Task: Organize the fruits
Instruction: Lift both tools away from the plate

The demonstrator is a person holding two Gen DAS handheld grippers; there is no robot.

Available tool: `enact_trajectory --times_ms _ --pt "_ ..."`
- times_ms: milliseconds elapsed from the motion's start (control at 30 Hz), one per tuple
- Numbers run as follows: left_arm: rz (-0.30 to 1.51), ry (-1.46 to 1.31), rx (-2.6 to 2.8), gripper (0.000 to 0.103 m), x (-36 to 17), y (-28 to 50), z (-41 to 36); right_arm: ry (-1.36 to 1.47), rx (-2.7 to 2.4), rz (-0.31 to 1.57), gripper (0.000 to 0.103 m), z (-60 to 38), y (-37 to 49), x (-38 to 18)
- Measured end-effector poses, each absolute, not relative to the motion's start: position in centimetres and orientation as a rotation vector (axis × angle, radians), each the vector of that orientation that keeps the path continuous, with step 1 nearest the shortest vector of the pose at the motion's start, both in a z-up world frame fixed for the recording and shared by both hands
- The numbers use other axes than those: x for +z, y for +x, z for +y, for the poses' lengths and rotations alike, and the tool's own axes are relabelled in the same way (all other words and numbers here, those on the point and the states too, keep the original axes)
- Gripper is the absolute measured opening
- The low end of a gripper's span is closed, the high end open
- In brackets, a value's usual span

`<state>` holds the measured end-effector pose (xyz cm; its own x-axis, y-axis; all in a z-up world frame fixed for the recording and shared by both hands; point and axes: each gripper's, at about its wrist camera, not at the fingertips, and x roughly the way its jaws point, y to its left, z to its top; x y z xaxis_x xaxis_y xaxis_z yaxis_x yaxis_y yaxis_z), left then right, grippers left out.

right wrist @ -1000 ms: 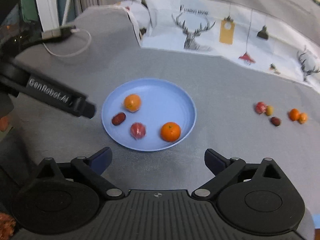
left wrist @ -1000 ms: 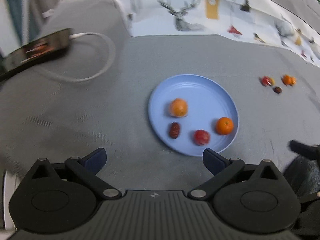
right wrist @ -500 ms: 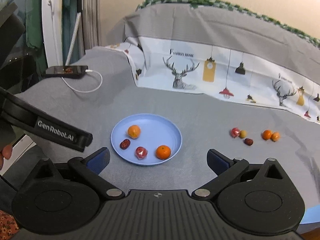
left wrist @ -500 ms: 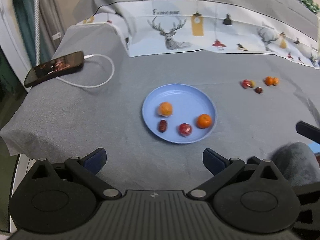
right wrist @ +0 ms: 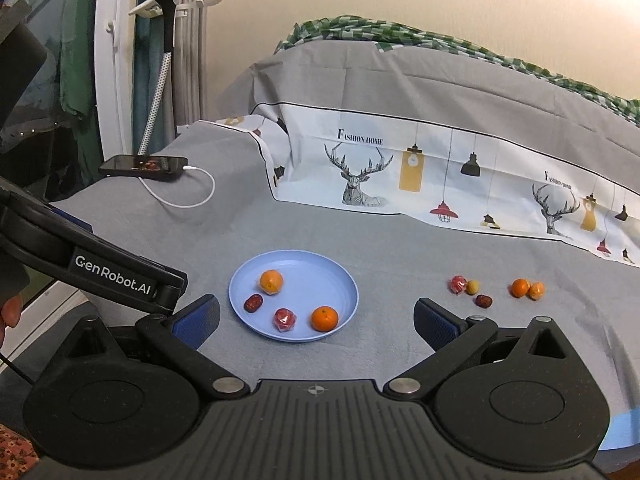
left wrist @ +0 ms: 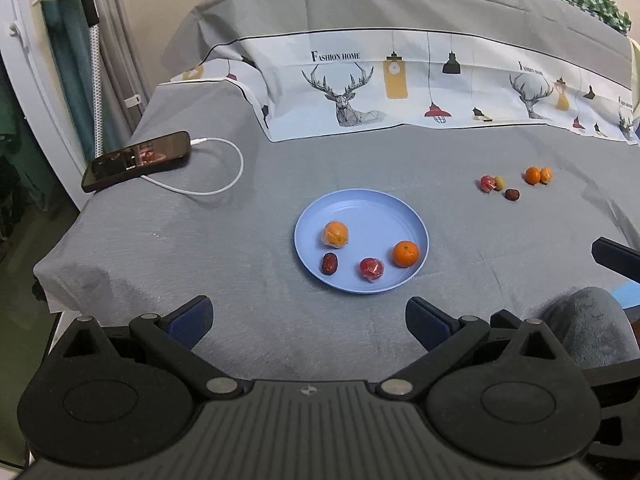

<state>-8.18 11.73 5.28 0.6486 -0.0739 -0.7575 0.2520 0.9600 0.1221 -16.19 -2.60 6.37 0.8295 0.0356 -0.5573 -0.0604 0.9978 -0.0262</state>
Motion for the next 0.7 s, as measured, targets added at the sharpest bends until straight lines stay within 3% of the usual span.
enact_trajectory --times_ms 700 --pt "0.887 0.255 -0.177 0.102 4.5 -7.2 11.0 0.006 0.065 0.633 0.102 -3.9 -15.3 5.4"
